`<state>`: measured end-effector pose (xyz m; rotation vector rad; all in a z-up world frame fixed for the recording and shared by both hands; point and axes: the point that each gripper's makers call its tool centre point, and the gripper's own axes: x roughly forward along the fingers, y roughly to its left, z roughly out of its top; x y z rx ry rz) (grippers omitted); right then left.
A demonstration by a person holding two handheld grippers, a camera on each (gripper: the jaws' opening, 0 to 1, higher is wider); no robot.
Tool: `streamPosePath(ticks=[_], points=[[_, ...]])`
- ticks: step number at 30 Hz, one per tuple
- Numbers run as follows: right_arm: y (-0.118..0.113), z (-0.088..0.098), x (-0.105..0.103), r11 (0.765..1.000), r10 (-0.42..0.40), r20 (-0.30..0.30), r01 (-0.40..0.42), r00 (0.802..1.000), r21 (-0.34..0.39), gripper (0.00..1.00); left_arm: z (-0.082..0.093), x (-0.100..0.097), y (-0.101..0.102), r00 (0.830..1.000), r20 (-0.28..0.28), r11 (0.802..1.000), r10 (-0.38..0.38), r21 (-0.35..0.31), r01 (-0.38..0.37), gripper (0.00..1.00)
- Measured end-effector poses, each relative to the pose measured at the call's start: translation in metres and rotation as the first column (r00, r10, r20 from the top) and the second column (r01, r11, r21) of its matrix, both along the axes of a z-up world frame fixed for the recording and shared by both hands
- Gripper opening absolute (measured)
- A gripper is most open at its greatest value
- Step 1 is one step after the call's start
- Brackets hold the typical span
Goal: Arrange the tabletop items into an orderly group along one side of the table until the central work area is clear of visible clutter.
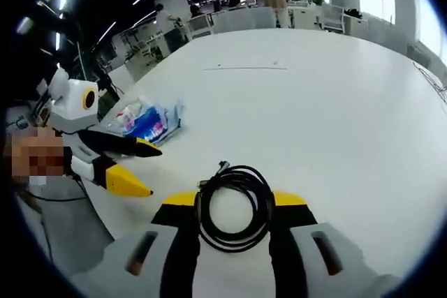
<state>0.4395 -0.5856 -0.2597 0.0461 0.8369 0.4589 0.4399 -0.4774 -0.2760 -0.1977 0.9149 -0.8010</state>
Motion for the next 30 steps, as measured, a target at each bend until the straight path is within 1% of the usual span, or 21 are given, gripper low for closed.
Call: streamPosePath(ticks=[7, 13, 14, 16, 17, 20, 23, 24, 30], points=[[0.016, 0.010, 0.002, 0.999, 0.035, 0.032, -0.035, 0.999, 0.001, 0.37, 0.011, -0.001, 0.023, 0.999, 0.024, 0.999, 0.039, 0.006, -0.039, 0.72], [0.035, 0.018, 0.002, 0.997, 0.073, 0.048, -0.073, 0.996, -0.002, 0.38, 0.026, 0.000, 0.049, 0.996, 0.059, 0.997, 0.073, 0.012, -0.074, 0.73], [0.041, 0.020, 0.003, 0.997, 0.082, 0.062, -0.083, 0.995, 0.011, 0.38, 0.030, 0.000, 0.055, 0.994, 0.068, 0.996, 0.082, 0.012, -0.083, 0.74], [0.047, 0.022, 0.002, 0.996, 0.092, 0.062, -0.093, 0.994, 0.012, 0.39, 0.033, 0.001, 0.062, 0.993, 0.077, 0.995, 0.093, 0.014, -0.094, 0.74], [0.052, 0.025, 0.003, 0.994, 0.107, 0.076, -0.108, 0.991, 0.014, 0.39, 0.036, 0.001, 0.068, 0.991, 0.083, 0.995, 0.101, 0.015, -0.103, 0.74], [0.065, 0.030, 0.003, 0.991, 0.129, 0.079, -0.131, 0.988, 0.018, 0.39, 0.041, 0.000, 0.081, 0.988, 0.096, 0.992, 0.119, 0.020, -0.121, 0.74], [0.077, 0.037, 0.005, 0.988, 0.155, 0.095, -0.157, 0.983, 0.014, 0.40, 0.045, -0.001, 0.096, 0.984, 0.106, 0.989, 0.141, 0.024, -0.145, 0.74], [0.080, 0.039, 0.006, 0.986, 0.161, 0.101, -0.163, 0.982, 0.014, 0.40, 0.046, -0.001, 0.098, 0.984, 0.107, 0.989, 0.144, 0.024, -0.148, 0.74], [0.102, 0.055, 0.010, 0.978, 0.204, 0.146, -0.208, 0.968, 0.015, 0.41, 0.057, -0.001, 0.130, 0.970, 0.129, 0.978, 0.205, 0.023, -0.210, 0.74]])
